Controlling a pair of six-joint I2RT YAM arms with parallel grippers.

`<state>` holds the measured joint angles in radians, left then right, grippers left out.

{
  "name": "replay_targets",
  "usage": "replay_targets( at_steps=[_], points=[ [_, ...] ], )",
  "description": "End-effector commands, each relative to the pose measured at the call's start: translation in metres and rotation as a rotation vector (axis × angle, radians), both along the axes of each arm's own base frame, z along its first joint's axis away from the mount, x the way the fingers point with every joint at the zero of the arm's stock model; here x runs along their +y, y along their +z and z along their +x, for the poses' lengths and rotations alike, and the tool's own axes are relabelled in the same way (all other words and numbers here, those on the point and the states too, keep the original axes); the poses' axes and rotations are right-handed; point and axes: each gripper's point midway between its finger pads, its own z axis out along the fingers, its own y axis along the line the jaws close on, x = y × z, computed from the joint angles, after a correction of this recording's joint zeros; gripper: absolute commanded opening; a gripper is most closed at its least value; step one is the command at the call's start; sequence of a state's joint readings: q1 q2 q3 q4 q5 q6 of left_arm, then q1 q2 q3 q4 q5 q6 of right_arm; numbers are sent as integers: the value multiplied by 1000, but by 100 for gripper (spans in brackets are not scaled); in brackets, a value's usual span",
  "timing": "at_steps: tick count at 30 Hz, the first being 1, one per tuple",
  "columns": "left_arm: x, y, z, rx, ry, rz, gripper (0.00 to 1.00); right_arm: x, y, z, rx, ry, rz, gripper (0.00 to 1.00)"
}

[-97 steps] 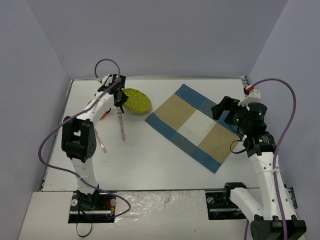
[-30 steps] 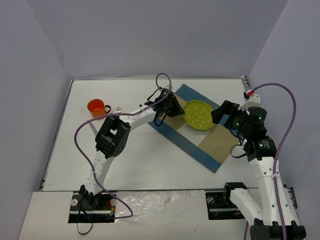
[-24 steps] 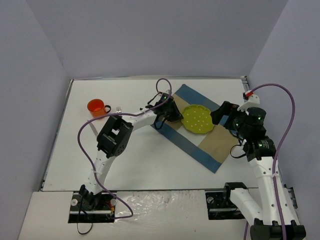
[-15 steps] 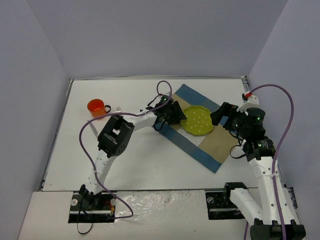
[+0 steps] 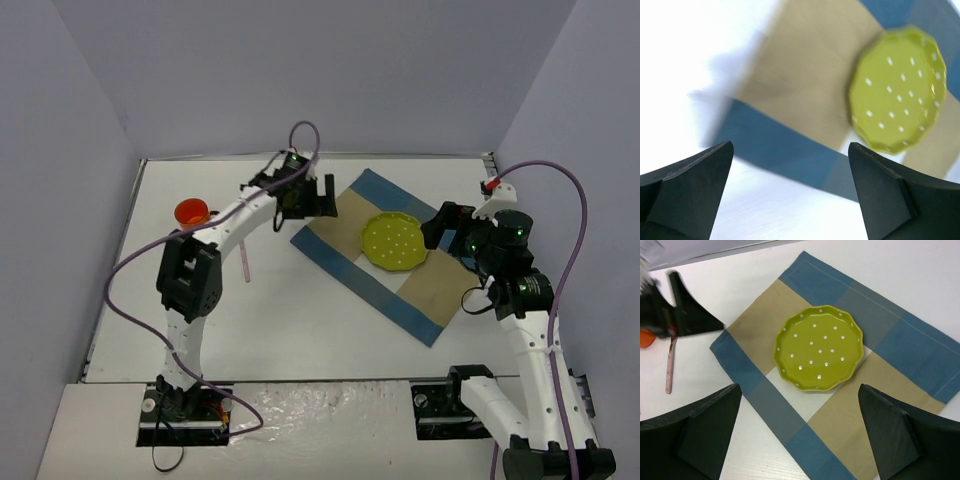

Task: Set the dinner table for one person

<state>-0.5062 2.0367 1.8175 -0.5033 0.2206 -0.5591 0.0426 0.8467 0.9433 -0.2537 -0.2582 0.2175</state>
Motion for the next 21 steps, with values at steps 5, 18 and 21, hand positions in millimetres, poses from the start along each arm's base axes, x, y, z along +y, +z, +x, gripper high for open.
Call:
replay_targets(
  at_steps=[5,18,21],
  points=[
    [242,115,15,-196,266,321,97,34,22,20,-69,209,-16,100],
    [364,11,8,98,660,205,86,46,10,42,-48,255,-12,100],
    [375,-4,13,124,688,209,80,46,6,42,-41,255,-14,100]
  ],
)
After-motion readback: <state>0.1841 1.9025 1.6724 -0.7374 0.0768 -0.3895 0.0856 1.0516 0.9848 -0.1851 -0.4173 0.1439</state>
